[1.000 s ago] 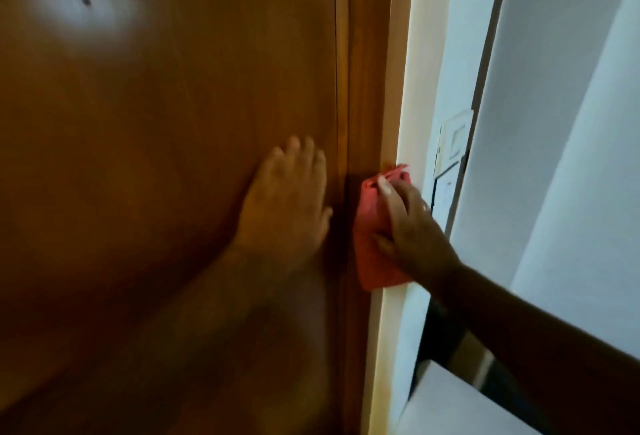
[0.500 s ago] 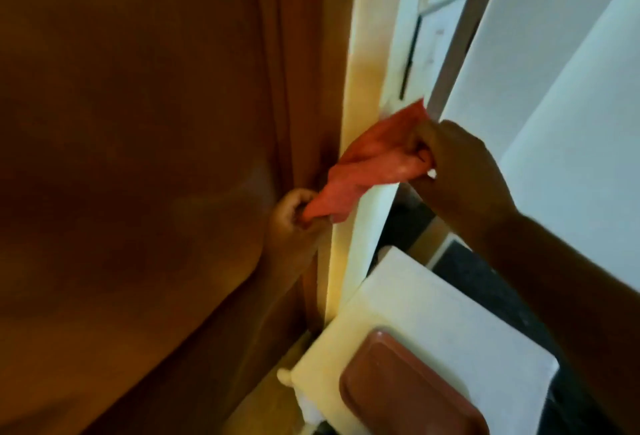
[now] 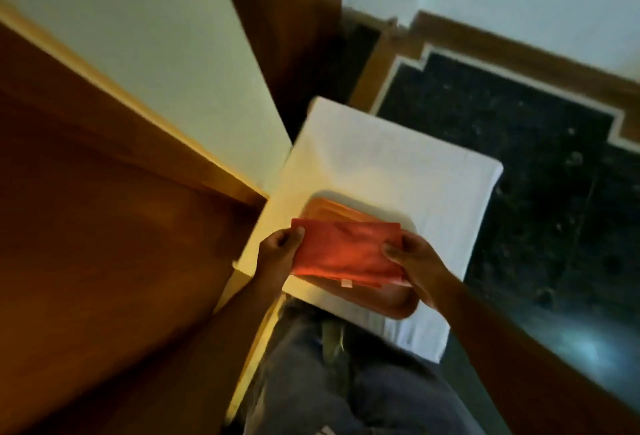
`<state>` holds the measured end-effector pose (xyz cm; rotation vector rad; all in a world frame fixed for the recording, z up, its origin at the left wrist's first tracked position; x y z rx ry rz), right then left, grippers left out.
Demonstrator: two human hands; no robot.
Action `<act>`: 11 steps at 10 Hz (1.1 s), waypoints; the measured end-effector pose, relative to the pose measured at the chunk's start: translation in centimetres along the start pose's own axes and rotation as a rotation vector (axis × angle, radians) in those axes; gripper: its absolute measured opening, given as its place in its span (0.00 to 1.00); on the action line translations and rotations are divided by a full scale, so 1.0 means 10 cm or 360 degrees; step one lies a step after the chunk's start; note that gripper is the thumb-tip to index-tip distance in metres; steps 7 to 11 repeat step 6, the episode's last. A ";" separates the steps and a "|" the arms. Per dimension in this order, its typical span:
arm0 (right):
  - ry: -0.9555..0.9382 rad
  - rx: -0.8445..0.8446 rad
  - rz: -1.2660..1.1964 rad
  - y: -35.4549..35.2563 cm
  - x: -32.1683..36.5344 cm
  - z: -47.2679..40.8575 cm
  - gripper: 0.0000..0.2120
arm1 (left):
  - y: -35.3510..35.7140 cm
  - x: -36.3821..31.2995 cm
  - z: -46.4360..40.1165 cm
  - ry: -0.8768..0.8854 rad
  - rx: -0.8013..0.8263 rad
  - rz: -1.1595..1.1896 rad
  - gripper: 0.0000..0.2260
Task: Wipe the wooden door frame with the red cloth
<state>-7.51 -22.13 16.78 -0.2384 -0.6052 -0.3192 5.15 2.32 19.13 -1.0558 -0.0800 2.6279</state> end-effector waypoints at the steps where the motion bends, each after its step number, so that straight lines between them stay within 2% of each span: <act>1: 0.0175 -0.0153 0.0042 -0.11 -0.67 -0.33 0.16 | 0.45 0.65 -0.49 -0.0209 0.0239 -0.0214 0.09; 2: 0.0346 -0.0315 0.0047 -0.16 -1.22 -0.62 0.11 | 0.76 1.10 -0.89 -0.0267 0.0383 -0.0500 0.19; 4: 0.0441 -0.0561 0.0173 -0.03 -1.87 -1.03 0.14 | 0.92 1.50 -1.38 -0.0228 0.0411 -0.0985 0.22; 5: 0.0445 -0.0720 0.0312 -0.04 -1.71 -0.90 0.20 | 0.78 1.33 -1.34 -0.0024 0.0423 -0.1235 0.30; 6: 0.0195 -0.0725 0.0447 -0.03 -1.20 -0.65 0.21 | 0.75 0.93 -1.07 0.0292 0.0549 -0.1581 0.36; 11: 0.0195 -0.0725 0.0447 -0.03 -1.20 -0.65 0.21 | 0.75 0.93 -1.07 0.0292 0.0549 -0.1581 0.36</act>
Point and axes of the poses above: each hand's wrist, its own z-axis away from the middle knuckle, its own y-axis out of the palm, x = y × z, the point moved 8 cm from there along -z, towards the middle knuckle, and after that the axes turned 2 degrees about z, right-handed, at the moved point
